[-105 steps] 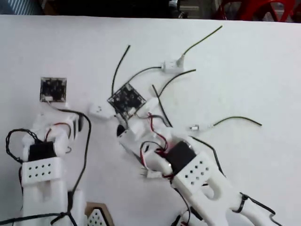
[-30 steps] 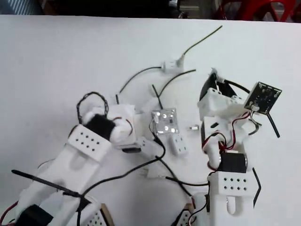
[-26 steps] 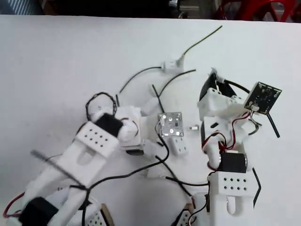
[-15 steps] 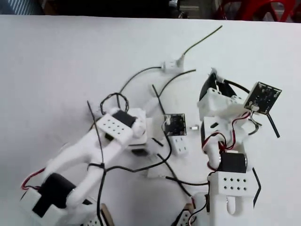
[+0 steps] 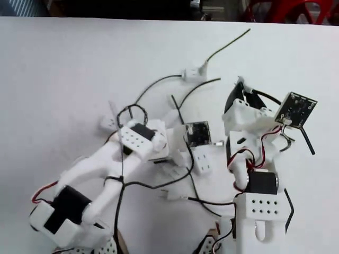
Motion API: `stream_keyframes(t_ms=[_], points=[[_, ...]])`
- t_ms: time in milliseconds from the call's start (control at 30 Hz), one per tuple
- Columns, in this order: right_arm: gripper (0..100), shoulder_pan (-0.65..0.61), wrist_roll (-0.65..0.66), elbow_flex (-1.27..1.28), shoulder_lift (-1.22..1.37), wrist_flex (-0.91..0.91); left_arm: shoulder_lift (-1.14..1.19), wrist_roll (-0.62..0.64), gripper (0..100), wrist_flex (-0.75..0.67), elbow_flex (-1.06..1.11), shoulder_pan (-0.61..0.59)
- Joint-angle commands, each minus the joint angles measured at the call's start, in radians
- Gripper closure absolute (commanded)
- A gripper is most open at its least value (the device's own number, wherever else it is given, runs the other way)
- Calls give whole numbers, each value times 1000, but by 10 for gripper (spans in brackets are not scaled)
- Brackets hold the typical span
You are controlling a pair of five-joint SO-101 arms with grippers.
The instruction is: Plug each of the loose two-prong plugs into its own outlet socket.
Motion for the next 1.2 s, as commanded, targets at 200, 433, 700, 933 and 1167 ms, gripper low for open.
stream_keyframes(t_ms=[200,433,700,933,1167], points=[[981,7,2,-8,-7,-16,-90,241,673,-3,-170,-286],[981,5,2,-8,-7,-16,-87,94,673,20,-196,-455],[981,5,2,-8,-7,-15,-21,-106,676,20,-215,-519],[981,5,2,-8,-5,-12,312,-107,703,166,-508,-561],[981,5,2,-8,-5,-12,584,-195,720,408,-819,-567]])
